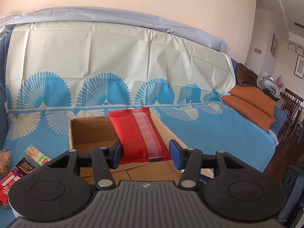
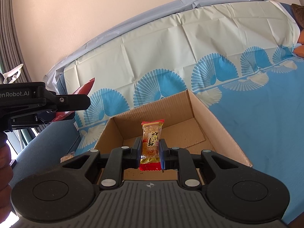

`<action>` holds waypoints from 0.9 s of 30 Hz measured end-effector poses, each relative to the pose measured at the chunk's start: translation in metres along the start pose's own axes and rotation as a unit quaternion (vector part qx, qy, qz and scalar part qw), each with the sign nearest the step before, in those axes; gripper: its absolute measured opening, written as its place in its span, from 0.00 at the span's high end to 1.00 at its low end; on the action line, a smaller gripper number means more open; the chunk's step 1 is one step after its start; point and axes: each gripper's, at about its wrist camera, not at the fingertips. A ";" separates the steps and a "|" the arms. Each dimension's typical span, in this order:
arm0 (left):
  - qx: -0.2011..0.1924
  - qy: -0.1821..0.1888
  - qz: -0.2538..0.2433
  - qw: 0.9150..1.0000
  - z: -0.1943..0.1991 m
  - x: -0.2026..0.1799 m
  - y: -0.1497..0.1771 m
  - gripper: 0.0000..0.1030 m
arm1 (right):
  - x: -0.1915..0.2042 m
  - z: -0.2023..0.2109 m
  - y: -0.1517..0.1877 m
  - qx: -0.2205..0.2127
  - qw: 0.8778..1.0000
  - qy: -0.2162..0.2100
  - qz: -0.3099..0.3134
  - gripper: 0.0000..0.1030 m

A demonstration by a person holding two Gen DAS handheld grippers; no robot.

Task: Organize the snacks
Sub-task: 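Open the right gripper over the box while the left gripper releases the red bar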

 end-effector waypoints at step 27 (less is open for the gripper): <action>0.001 0.003 0.004 1.000 -0.005 -0.004 0.003 0.45 | 0.002 -0.002 0.003 0.002 1.000 0.004 -0.002 0.81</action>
Point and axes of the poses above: each gripper's, at about its wrist camera, not at the fingertips, and z roughly against the way its jaws point, x to its left, y to its underside, and after that the axes turned 5 degrees about -x, right-handed
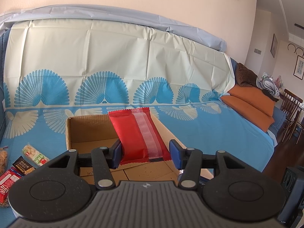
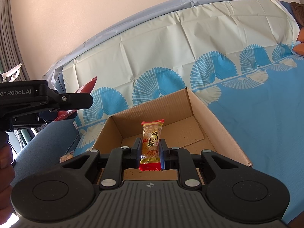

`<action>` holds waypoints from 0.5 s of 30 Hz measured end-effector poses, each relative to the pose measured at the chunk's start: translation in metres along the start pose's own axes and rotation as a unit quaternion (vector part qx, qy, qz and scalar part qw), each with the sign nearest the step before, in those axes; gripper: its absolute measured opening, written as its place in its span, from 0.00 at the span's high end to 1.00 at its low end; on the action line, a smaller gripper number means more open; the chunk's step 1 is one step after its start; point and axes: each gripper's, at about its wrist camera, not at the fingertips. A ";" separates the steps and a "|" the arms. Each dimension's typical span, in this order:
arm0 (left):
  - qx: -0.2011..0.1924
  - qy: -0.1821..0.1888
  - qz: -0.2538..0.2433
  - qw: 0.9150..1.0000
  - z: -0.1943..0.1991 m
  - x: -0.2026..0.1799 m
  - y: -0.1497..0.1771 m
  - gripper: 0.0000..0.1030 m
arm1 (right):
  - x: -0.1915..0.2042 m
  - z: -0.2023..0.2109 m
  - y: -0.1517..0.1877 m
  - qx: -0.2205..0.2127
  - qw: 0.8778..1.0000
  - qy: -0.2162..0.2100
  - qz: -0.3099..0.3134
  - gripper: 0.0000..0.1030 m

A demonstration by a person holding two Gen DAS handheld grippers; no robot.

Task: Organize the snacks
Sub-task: 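Open the right gripper over the box while the left gripper releases the red bar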

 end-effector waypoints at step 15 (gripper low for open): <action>0.012 0.006 0.003 1.000 -0.005 -0.002 0.000 0.42 | -0.001 0.000 0.002 0.001 1.000 0.003 -0.001 0.79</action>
Point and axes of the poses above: each gripper's, at about its wrist camera, not at the fingertips, and z roughly against the way its jaws point, x to its left, y to its underside, and after that the axes turned 5 degrees about -x, right-handed
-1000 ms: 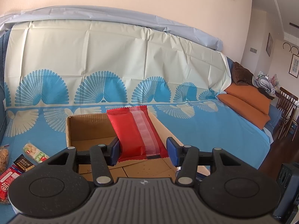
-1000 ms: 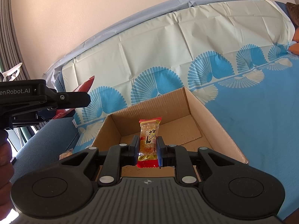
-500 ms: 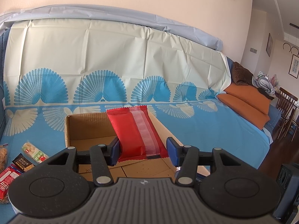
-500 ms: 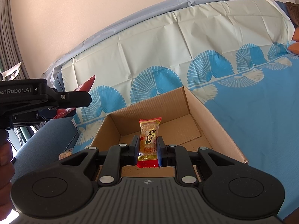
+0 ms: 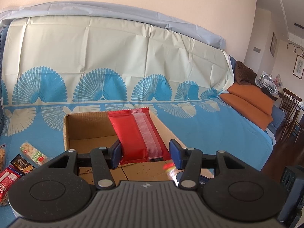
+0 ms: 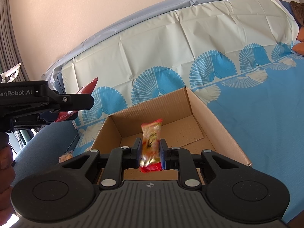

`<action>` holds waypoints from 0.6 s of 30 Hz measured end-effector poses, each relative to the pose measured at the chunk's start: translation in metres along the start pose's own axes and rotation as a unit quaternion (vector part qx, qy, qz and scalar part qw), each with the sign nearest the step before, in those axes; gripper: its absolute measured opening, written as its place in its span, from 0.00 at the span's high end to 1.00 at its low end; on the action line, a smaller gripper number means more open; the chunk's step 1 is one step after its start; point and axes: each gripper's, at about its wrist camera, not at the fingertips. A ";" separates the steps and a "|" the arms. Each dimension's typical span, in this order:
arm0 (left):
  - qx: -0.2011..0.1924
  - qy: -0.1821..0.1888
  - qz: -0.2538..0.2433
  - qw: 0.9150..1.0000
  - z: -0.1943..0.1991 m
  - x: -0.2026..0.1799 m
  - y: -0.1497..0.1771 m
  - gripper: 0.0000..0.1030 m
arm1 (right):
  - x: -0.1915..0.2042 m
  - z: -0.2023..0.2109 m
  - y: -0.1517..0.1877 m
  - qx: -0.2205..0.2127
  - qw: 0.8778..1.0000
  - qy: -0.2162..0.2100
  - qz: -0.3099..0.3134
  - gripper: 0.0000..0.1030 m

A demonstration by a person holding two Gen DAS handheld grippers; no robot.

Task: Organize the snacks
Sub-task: 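Open the right gripper over the box while the left gripper releases the red bar, then move the left gripper to the purple candy stick and grasp it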

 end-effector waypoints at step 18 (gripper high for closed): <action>-0.010 -0.036 0.037 0.999 0.044 0.051 0.040 0.46 | 0.007 -0.004 0.002 0.027 0.999 0.033 0.021 0.52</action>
Point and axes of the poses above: each gripper's, at about its wrist camera, not at the fingertips, and z roughly against the way its jaws point, x to its left, y to its underside, and after that the axes turned 5 degrees about -x, right-handed
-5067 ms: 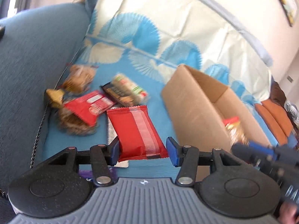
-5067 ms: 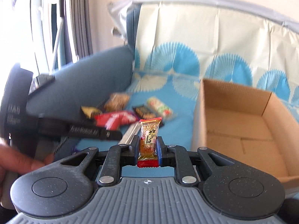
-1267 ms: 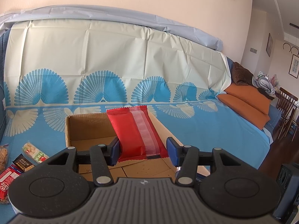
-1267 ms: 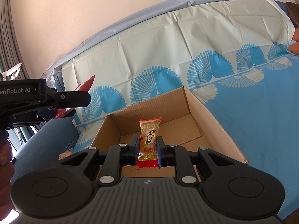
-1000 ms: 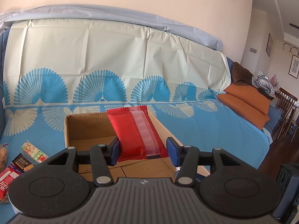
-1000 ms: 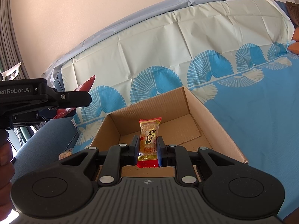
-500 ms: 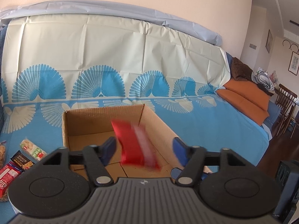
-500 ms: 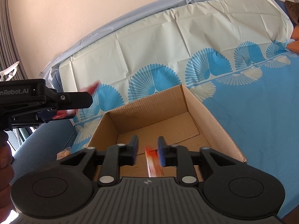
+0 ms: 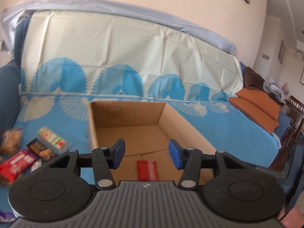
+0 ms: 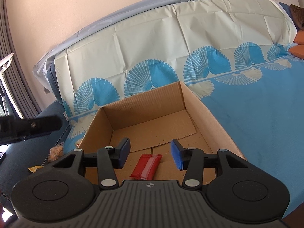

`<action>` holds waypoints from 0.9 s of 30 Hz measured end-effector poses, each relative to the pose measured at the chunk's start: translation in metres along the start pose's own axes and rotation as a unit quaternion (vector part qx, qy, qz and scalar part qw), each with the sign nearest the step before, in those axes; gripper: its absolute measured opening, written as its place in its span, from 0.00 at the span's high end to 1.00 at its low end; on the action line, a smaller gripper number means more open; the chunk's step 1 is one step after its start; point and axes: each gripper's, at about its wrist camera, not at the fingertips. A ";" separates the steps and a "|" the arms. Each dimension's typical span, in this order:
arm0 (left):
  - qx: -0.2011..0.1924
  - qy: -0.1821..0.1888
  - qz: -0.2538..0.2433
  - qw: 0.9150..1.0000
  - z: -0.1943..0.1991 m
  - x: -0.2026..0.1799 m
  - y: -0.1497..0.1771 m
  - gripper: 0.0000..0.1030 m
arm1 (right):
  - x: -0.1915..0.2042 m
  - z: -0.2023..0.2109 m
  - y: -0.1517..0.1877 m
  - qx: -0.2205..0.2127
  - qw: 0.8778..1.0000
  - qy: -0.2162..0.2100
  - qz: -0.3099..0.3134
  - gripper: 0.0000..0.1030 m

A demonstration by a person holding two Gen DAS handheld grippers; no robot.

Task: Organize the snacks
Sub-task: 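Move the left gripper to the purple candy stick and grasp it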

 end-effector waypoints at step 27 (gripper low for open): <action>0.116 -0.300 0.319 0.891 0.037 0.217 0.092 0.36 | 0.060 -0.009 0.009 0.016 0.991 0.065 0.119 0.52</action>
Point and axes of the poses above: each gripper's, at about its wrist camera, not at the fingertips, and z roughly against the way its jaws point, x to its left, y to its underside, and after that the axes turned 5 degrees about -x, right-handed
